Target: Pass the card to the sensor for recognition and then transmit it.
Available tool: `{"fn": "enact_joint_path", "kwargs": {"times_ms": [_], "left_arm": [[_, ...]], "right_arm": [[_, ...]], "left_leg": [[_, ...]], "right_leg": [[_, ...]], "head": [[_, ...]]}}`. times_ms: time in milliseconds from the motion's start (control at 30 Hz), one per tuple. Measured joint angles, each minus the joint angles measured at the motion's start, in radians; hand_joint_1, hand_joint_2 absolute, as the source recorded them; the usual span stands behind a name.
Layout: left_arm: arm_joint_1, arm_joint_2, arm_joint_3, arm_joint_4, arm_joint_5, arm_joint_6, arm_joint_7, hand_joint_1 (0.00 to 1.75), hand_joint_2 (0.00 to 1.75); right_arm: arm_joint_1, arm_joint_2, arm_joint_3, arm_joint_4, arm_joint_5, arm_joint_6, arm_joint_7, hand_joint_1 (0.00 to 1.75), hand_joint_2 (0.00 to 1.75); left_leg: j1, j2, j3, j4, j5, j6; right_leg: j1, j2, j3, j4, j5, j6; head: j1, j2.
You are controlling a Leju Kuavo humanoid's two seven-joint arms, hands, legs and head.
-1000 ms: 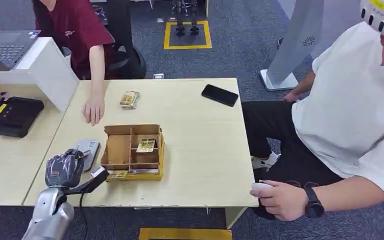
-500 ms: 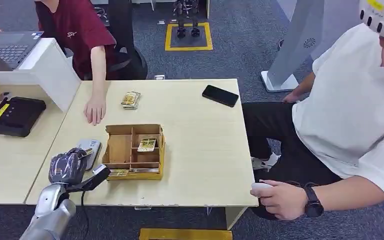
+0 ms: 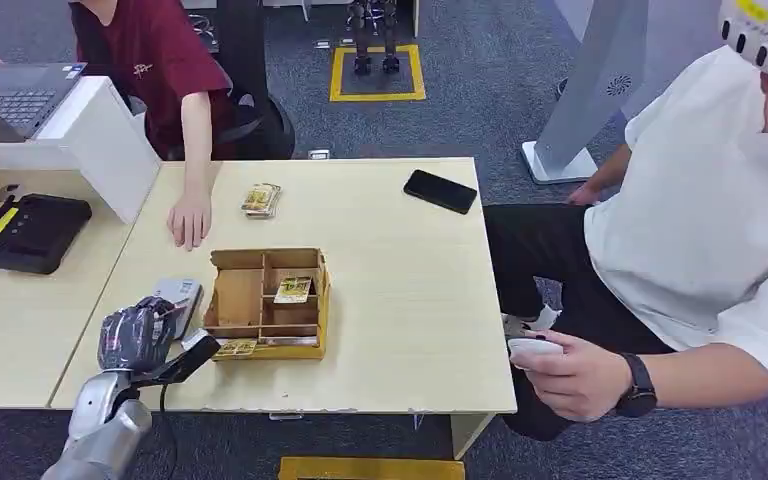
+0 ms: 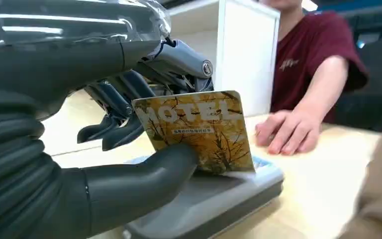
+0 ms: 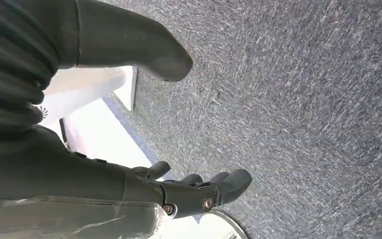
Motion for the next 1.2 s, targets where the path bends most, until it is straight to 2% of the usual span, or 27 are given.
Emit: {"fn": "enact_joint_path", "kwargs": {"times_ms": [100,200,533,833,1200], "left_arm": [[0.010,-0.021,0.028,-0.066,0.061,0.000,-0.064,1.75,1.75],[0.012,-0.049,0.080,-0.138,0.076,0.000,-0.098,1.75,1.75],[-0.042,-0.114,0.231,-0.316,0.039,0.000,-0.133,1.75,1.75],[-0.143,-0.124,0.289,-0.331,-0.087,0.000,-0.042,1.75,1.75],[-0.179,-0.126,0.295,-0.323,-0.083,0.000,-0.045,1.75,1.75]], "right_arm": [[0.000,0.000,0.000,0.000,0.000,0.001,0.003,0.00,1.75],[0.000,0.000,0.000,0.000,0.000,0.001,0.006,0.00,1.75],[-0.001,0.000,0.008,0.000,0.000,0.001,0.010,0.00,1.75],[-0.002,0.000,0.031,0.000,0.000,0.001,0.012,0.00,1.75],[-0.002,0.000,0.041,0.000,0.000,0.002,0.019,0.00,1.75]], "left_leg": [[0.000,0.000,-0.002,0.000,0.000,0.000],[0.000,0.000,-0.003,0.000,0.000,0.000],[0.000,0.000,-0.006,0.001,0.000,0.000],[0.000,0.000,-0.006,0.001,0.001,0.000],[0.000,0.000,-0.007,0.001,0.001,0.000]], "right_leg": [[0.000,0.000,-0.002,0.000,0.000,0.000],[0.000,0.001,-0.003,0.000,0.001,-0.001],[0.000,0.001,-0.006,0.000,0.001,-0.001],[0.000,0.001,-0.007,0.000,0.001,-0.001],[0.000,0.001,-0.008,0.000,0.001,-0.001]], "head": [[0.000,0.000],[0.000,0.000],[0.000,0.000],[-0.001,0.000],[-0.001,0.000]]}}
